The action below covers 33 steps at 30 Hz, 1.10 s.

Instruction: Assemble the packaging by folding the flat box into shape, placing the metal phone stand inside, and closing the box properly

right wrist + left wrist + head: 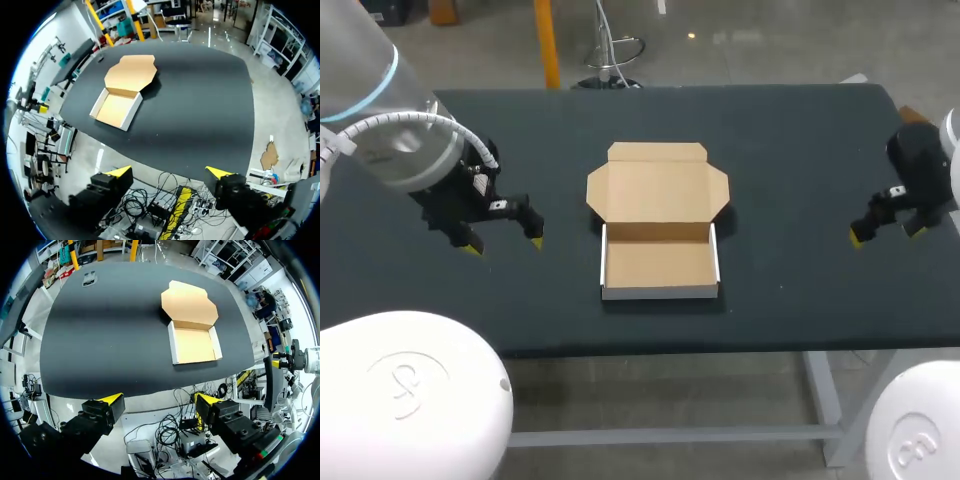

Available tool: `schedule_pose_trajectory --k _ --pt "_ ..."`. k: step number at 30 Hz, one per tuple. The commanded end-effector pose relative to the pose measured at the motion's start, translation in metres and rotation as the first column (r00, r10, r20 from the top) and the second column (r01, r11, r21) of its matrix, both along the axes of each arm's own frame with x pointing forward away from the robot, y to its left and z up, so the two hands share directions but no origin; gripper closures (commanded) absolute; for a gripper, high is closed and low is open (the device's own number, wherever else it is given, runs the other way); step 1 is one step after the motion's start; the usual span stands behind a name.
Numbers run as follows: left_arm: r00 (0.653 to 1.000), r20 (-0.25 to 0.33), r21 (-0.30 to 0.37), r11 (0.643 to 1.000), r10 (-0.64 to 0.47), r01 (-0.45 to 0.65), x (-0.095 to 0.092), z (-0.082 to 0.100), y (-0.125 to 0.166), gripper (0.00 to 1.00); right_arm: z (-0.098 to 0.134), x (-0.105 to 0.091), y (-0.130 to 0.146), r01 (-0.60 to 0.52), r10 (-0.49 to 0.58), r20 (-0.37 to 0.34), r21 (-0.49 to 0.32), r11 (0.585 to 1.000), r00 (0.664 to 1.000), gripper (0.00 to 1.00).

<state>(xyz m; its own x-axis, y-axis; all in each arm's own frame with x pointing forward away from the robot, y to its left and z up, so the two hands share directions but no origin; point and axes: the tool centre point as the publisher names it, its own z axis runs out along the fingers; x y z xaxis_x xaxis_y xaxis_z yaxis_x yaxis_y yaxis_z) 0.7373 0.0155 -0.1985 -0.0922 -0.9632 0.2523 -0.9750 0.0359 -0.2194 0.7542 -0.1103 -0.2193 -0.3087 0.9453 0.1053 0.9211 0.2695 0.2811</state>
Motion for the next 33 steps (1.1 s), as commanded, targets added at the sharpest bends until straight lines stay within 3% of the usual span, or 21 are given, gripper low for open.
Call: schedule_pose_trajectory --k 1,9,15,33 --pt "0.999 0.003 0.05 0.998 0.044 -0.044 -0.007 0.009 0.002 0.0 0.006 -0.008 0.001 0.045 -0.044 0.008 -0.055 0.997 0.999 0.0" --pt "0.995 0.003 0.096 0.991 0.096 -0.096 -0.013 0.021 0.011 0.0 0.016 -0.01 -0.006 0.096 -0.097 -0.004 -0.076 0.992 0.995 0.0" --pt "0.992 0.013 0.092 0.988 0.125 -0.126 -0.016 0.03 0.018 0.0 0.02 -0.011 -0.012 0.133 -0.134 -0.019 -0.055 0.99 0.991 0.0" --pt "0.987 0.006 0.091 0.983 0.158 -0.158 -0.013 0.032 0.023 0.0 0.023 -0.008 -0.019 0.185 -0.186 -0.06 -0.024 0.982 0.981 0.0"
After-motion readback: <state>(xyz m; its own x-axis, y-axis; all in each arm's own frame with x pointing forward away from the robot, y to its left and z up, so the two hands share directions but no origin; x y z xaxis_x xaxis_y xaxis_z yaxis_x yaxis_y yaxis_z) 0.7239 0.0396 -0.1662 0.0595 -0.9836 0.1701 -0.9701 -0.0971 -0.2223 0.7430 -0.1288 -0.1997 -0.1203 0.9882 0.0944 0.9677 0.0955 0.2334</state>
